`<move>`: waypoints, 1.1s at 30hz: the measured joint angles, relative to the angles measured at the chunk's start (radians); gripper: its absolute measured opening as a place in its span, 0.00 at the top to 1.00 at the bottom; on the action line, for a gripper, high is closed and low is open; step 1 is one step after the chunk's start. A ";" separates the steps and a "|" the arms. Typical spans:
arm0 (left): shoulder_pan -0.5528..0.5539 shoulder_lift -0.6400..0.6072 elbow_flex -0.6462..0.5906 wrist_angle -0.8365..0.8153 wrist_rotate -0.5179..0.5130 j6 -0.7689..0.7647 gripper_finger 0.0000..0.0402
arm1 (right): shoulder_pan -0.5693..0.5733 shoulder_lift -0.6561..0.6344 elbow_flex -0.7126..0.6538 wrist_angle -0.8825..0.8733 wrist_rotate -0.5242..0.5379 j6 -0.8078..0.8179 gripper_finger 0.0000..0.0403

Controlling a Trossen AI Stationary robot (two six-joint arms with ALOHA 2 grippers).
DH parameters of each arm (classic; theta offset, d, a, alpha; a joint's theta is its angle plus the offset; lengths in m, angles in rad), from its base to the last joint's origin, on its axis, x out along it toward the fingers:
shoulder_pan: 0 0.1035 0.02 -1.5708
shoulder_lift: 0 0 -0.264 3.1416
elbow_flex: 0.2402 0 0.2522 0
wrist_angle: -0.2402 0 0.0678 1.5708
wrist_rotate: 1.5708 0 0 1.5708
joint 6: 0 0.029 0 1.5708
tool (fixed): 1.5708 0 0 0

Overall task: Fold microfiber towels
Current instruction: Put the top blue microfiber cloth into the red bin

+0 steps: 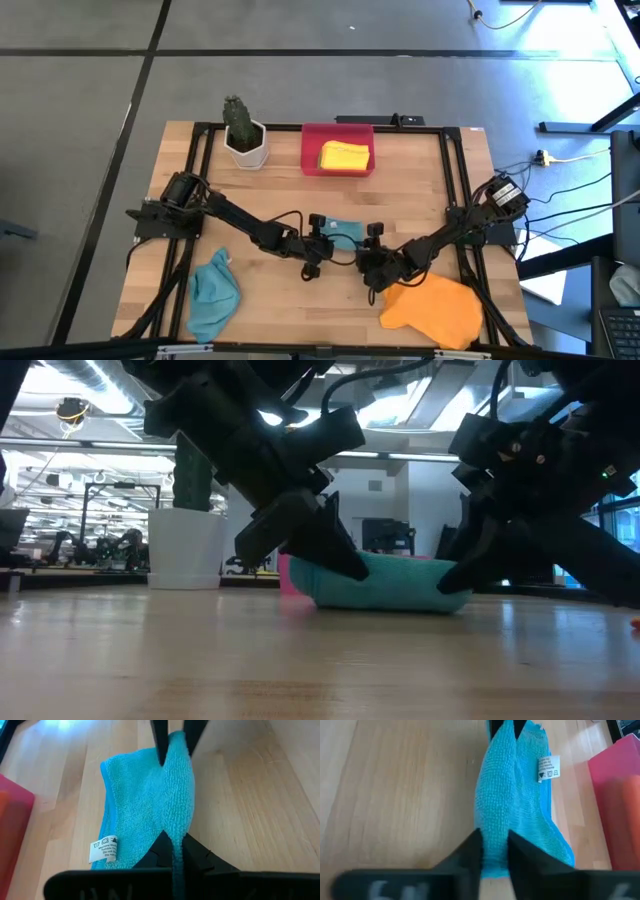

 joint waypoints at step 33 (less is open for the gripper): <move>0.517 -0.344 0.001 0.048 0.183 0.519 1.00 | -0.586 -0.358 0.150 -0.211 0.032 -0.386 0.96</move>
